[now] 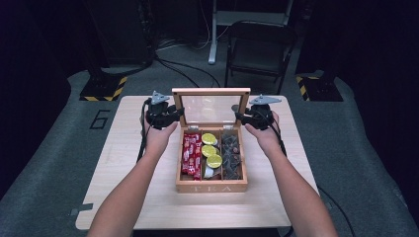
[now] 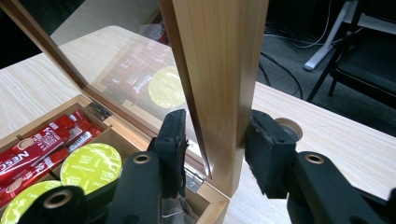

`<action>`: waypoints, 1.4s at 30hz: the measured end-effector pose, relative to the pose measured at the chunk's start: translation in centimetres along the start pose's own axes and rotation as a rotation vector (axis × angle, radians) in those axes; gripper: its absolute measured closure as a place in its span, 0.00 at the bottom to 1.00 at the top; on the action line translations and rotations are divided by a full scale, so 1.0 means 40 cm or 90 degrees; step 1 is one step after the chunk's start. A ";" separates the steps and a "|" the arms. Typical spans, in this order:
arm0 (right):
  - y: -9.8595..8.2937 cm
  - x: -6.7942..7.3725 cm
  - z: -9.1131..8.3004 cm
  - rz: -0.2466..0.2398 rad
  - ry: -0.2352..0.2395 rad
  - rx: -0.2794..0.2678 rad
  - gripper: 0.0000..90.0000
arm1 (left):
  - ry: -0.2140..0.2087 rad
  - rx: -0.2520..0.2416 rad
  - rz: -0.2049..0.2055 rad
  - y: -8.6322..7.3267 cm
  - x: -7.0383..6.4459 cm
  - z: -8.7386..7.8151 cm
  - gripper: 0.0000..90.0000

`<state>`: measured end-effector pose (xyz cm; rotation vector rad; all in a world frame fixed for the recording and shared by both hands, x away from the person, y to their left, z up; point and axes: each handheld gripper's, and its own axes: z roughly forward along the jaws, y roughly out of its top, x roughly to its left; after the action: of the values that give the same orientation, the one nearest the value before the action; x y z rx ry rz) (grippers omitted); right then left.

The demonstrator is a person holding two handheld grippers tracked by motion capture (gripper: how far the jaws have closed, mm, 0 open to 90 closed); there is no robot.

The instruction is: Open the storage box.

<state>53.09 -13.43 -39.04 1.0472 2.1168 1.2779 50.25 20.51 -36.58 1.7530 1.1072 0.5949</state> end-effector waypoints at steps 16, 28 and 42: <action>0.009 -0.020 0.010 0.003 0.010 0.010 0.70 | -0.005 -0.020 -0.031 -0.002 0.015 0.008 0.67; 0.022 -0.029 0.028 0.020 -0.001 0.017 0.71 | 0.000 0.011 -0.041 -0.050 0.024 -0.024 0.62; 0.035 -0.048 0.063 0.035 -0.011 0.027 0.70 | -0.037 0.039 -0.031 -0.133 -0.034 -0.040 0.62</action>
<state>56.56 -13.20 -38.98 1.1377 2.1244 1.2504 46.13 20.83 -40.55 1.7787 1.1350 0.4830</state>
